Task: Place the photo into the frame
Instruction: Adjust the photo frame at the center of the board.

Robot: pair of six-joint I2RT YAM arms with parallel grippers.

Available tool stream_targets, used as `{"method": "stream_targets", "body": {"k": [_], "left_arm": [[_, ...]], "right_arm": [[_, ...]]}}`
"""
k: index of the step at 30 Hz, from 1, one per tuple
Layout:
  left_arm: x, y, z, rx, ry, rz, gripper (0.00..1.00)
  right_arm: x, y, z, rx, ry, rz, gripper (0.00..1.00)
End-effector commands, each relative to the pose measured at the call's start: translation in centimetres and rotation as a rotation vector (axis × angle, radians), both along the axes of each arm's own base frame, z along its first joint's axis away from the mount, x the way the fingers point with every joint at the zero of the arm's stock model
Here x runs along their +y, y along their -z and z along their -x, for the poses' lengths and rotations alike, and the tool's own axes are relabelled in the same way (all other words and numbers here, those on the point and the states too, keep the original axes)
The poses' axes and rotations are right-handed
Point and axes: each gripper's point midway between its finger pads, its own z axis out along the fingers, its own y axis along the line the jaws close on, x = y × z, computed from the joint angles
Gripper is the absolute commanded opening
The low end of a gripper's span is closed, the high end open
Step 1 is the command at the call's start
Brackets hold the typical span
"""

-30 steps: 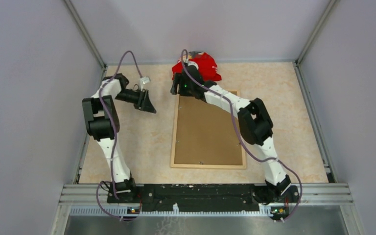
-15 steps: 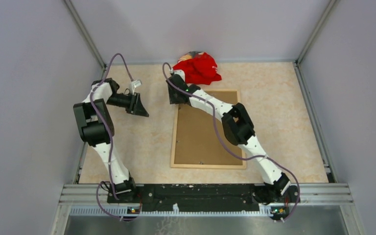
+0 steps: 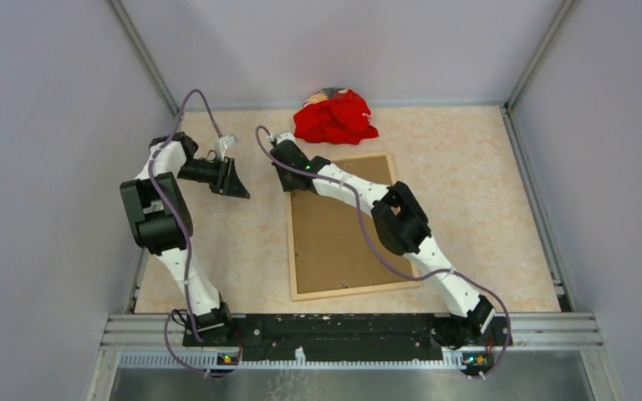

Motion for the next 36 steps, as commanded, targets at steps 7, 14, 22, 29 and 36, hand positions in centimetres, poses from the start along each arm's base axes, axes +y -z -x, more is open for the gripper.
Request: {"method": "stream_targets", "body": {"k": [7, 14, 22, 29, 36], "left_arm": [[1.8, -1.9, -1.7, -0.053, -0.121, -0.040, 0.39], [1.3, -2.1, -2.6, -0.047, -0.131, 0.008, 0.40], [-1.9, -0.2, -1.3, -0.020, -0.048, -0.008, 0.40], [-7.1, 1.9, 0.6, -0.004, 0.077, -0.046, 0.41], [-8.3, 2.9, 0.5, 0.007, 0.110, -0.045, 0.37]], "right_arm": [[5.0, -3.1, 15.2, 0.054, -0.763, -0.017, 0.00], [2.8, -1.7, 22.2, 0.127, -1.034, 0.053, 0.00], [-1.0, -0.1, 25.3, 0.229, -1.104, 0.105, 0.13], [-3.4, -3.0, 25.1, 0.205, -0.874, 0.044, 0.60], [-10.9, -7.8, 19.6, 0.235, -0.247, -0.232, 0.99]]}}
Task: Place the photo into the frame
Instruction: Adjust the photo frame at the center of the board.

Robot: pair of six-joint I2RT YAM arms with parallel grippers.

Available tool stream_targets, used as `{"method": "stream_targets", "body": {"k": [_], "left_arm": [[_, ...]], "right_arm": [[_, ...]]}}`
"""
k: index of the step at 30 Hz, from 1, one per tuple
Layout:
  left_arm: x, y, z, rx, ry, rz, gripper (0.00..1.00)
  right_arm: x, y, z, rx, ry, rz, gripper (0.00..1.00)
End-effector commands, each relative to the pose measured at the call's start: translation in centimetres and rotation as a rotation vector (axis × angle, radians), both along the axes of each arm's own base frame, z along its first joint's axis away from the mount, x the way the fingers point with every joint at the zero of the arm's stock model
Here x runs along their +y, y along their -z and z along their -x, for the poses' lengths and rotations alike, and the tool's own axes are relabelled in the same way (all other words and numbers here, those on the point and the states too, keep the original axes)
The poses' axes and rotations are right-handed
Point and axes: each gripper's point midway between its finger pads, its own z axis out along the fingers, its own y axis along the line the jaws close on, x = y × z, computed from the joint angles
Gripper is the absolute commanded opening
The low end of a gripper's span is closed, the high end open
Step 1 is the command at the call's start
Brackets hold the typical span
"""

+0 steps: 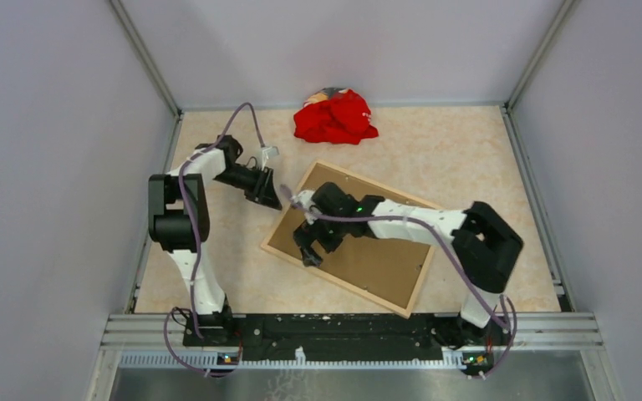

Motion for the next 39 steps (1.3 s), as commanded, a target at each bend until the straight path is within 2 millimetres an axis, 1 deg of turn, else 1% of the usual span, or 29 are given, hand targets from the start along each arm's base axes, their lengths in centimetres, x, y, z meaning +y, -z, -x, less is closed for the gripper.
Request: {"method": "stream_targets", "body": {"k": [1, 3, 4, 5, 7, 8, 10, 11, 13, 14, 15, 18, 21, 24, 27, 30, 33, 37, 39], "left_arm": [[0.2, -0.4, -1.2, -0.054, -0.009, 0.006, 0.36], [0.0, 0.0, -1.1, -0.043, -0.003, 0.010, 0.34], [0.0, 0.3, -1.0, -0.032, -0.002, 0.016, 0.32], [-0.2, 0.4, -0.9, -0.024, 0.001, 0.024, 0.32], [-0.2, 0.9, -0.8, -0.007, 0.000, 0.023, 0.31], [-0.2, 1.1, -0.8, -0.002, 0.001, 0.023, 0.30], [-0.2, 1.1, -0.8, -0.002, 0.004, 0.025, 0.29], [-0.2, 1.0, -0.8, -0.005, 0.004, 0.027, 0.28], [-0.2, 0.8, -0.9, -0.009, 0.004, 0.032, 0.27], [-1.0, 0.8, -0.6, -0.009, 0.027, 0.034, 0.26], [-1.3, 0.8, -0.4, -0.006, 0.036, 0.034, 0.26], [-1.4, 1.0, -0.1, -0.005, 0.046, 0.032, 0.24], [-1.4, 1.3, 0.1, -0.006, 0.051, 0.024, 0.23], [-1.4, 1.2, 0.0, -0.007, 0.055, 0.022, 0.21], [-1.3, 0.9, -0.2, -0.010, 0.061, 0.021, 0.20], [-1.2, 0.9, -0.5, -0.020, 0.064, 0.012, 0.17], [-1.1, 1.4, -0.2, -0.011, 0.070, 0.004, 0.14], [-1.0, 2.2, 0.7, 0.009, 0.084, 0.002, 0.11], [-0.9, 2.6, 1.2, 0.015, 0.093, 0.000, 0.11]], "right_arm": [[-5.8, -5.9, -6.8, 0.025, 0.616, -0.176, 0.99], [-11.6, -5.2, -8.1, 0.050, 0.870, -0.171, 0.99], [-14.3, -5.0, -8.4, 0.053, 0.973, -0.178, 0.99], [-17.3, -4.1, -8.5, 0.052, 1.070, -0.164, 0.99], [-21.8, -4.2, -8.8, 0.036, 1.235, -0.176, 0.99], [-23.8, -4.8, -9.0, 0.018, 1.303, -0.198, 0.99], [-26.9, -4.8, -9.1, 0.006, 1.415, -0.205, 0.99], [-28.2, -4.7, -9.2, 0.003, 1.457, -0.205, 0.99], [-30.1, -4.2, -9.2, 0.002, 1.526, -0.194, 0.99], [-30.8, -3.9, -9.2, 0.003, 1.551, -0.184, 0.99], [-31.5, -3.5, -9.2, 0.000, 1.579, -0.171, 0.99], [-32.7, -2.0, -9.2, -0.001, 1.642, -0.139, 0.99], [-33.4, -0.3, -9.3, 0.027, 1.686, -0.134, 0.99], [-33.4, 1.0, -9.6, 0.062, 1.689, -0.145, 0.98], [-33.4, 1.7, -10.1, 0.074, 1.687, -0.143, 0.98], [-32.8, 1.8, -11.0, 0.083, 1.671, -0.188, 0.98], [-32.0, 1.7, -12.3, 0.093, 1.644, -0.235, 0.98], [-31.5, 0.7, -15.2, 0.078, 1.615, -0.299, 0.97], [-30.6, -0.2, -17.1, 0.076, 1.575, -0.344, 0.97]]}}
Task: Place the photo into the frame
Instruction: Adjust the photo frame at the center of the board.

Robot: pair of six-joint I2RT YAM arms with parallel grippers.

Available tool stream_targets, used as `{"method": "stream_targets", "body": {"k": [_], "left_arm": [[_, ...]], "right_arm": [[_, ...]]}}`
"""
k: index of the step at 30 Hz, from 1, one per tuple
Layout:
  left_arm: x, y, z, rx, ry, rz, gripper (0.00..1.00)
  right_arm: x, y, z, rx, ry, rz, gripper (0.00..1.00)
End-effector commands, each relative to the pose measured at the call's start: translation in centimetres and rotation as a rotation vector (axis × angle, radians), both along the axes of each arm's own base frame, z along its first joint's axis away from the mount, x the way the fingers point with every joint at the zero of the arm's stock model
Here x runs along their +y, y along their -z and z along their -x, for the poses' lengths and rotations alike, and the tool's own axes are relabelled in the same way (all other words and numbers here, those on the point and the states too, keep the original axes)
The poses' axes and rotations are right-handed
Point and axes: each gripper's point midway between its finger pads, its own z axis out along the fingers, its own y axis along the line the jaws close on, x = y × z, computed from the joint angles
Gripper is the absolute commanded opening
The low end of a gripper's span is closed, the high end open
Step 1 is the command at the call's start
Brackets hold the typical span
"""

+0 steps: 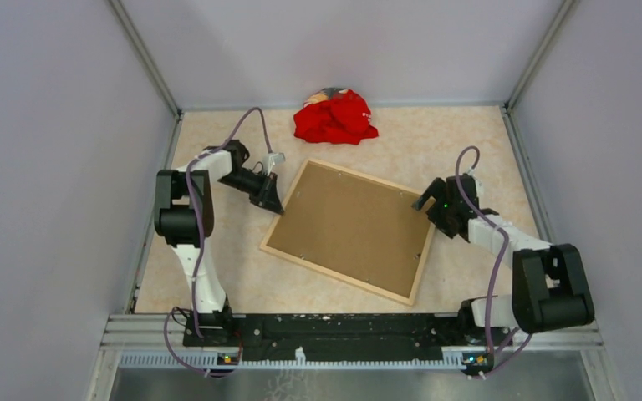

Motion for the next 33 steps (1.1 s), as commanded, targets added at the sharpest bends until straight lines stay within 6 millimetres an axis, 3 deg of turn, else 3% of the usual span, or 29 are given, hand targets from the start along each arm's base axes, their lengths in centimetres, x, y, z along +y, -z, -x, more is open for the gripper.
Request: {"method": "stream_targets", "body": {"k": [1, 5, 8, 11, 15, 18, 21, 24, 30, 33], "left_arm": [[0.0, 0.7, 1.3, 0.015, 0.036, 0.010, 0.11], [0.0, 0.2, 2.8, 0.031, 0.076, 0.036, 0.10], [0.0, -1.2, 3.9, 0.011, 0.115, 0.052, 0.12], [0.7, -3.0, 4.1, -0.031, 0.124, 0.045, 0.16], [3.9, -5.2, 0.0, -0.095, -0.017, 0.046, 0.31], [5.2, -4.0, -2.8, -0.087, -0.088, 0.034, 0.31], [4.1, -2.0, -3.5, -0.017, -0.078, 0.046, 0.31], [2.9, -1.0, -3.7, -0.004, -0.064, 0.060, 0.31], [2.2, -0.3, -4.0, 0.003, -0.049, 0.067, 0.30], [2.2, 0.3, -4.1, 0.016, -0.053, 0.061, 0.23]], "right_arm": [[2.0, -2.9, -5.5, -0.132, -0.068, -0.072, 0.97], [2.2, -2.9, -8.4, -0.119, -0.080, -0.049, 0.96], [1.1, -2.2, -9.2, -0.070, -0.057, 0.009, 0.97], [-0.2, -3.2, -10.3, -0.075, -0.025, 0.080, 0.97], [-0.8, -5.4, -10.9, -0.110, -0.004, 0.105, 0.97], [0.5, -7.4, -10.9, -0.179, -0.023, 0.061, 0.95], [4.3, -9.9, -11.3, -0.292, -0.110, -0.009, 0.92], [9.9, -11.5, -11.5, -0.349, -0.272, -0.066, 0.89], [21.4, -11.2, -11.1, -0.363, -0.579, -0.204, 0.85], [26.5, -9.2, -10.6, -0.318, -0.704, -0.291, 0.83]]}}
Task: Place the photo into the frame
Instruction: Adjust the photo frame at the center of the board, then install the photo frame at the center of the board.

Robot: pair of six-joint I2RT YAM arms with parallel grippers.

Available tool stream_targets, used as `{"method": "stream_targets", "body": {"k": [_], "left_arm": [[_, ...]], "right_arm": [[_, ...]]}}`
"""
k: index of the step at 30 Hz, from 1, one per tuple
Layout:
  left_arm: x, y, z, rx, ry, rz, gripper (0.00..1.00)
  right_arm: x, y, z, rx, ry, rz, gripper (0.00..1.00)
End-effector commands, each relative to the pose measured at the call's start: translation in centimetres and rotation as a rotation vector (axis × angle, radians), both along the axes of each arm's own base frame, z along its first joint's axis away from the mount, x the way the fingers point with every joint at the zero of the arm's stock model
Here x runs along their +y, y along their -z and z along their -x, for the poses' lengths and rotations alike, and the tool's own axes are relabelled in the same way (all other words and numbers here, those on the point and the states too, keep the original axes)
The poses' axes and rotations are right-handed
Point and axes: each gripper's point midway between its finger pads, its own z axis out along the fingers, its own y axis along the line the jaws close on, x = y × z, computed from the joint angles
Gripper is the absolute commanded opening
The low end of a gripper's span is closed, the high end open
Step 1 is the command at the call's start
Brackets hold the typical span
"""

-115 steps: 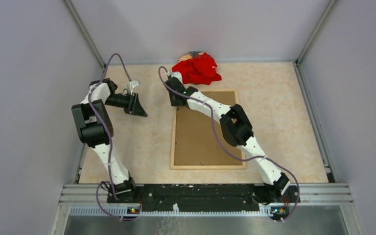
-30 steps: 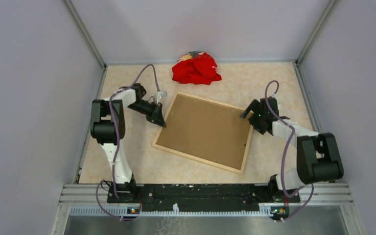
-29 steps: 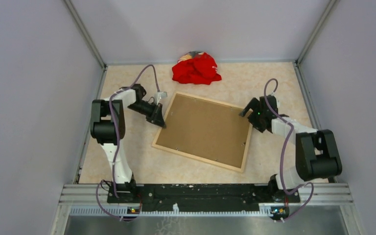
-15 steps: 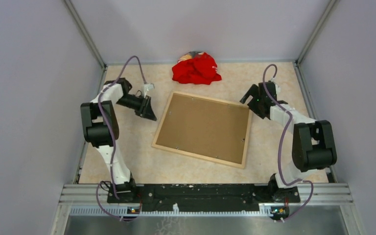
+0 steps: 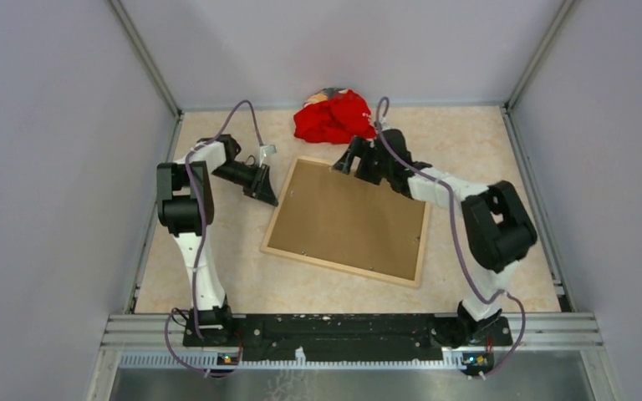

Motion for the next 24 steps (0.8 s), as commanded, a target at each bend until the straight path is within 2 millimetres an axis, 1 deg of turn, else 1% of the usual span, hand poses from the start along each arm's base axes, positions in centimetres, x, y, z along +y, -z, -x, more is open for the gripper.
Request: {"method": "stream_targets", "body": {"k": [1, 2, 3, 5, 10, 13, 19, 24], "left_arm": [[-0.3, -0.2, -1.0, -0.018, -0.011, 0.037, 0.21], [-0.3, 0.0, -0.9, -0.014, -0.009, 0.040, 0.20], [-0.4, 0.2, -0.7, -0.007, -0.006, 0.041, 0.19], [-0.6, 0.5, -0.4, 0.000, -0.002, 0.040, 0.18], [-0.5, 1.0, 0.0, 0.005, -0.001, 0.032, 0.17], [-0.5, 1.2, 0.1, 0.008, -0.002, 0.028, 0.17], [-0.4, 1.6, 0.5, 0.019, -0.002, 0.027, 0.16], [-0.5, 1.7, 0.7, 0.016, -0.001, 0.028, 0.15]], "right_arm": [[7.8, 0.0, 0.0, -0.001, -0.231, -0.132, 0.82], [9.0, 0.9, 0.3, 0.029, -0.264, -0.148, 0.80], [10.3, 1.0, 0.1, 0.036, -0.290, -0.170, 0.78], [12.0, 1.8, 0.3, 0.058, -0.317, -0.184, 0.76], [15.0, 2.8, 0.9, 0.087, -0.364, -0.207, 0.74], [16.7, 3.4, 1.9, 0.105, -0.411, -0.219, 0.72], [18.5, 4.8, 2.8, 0.140, -0.448, -0.213, 0.68], [19.2, 5.6, 3.1, 0.157, -0.460, -0.193, 0.67]]}}
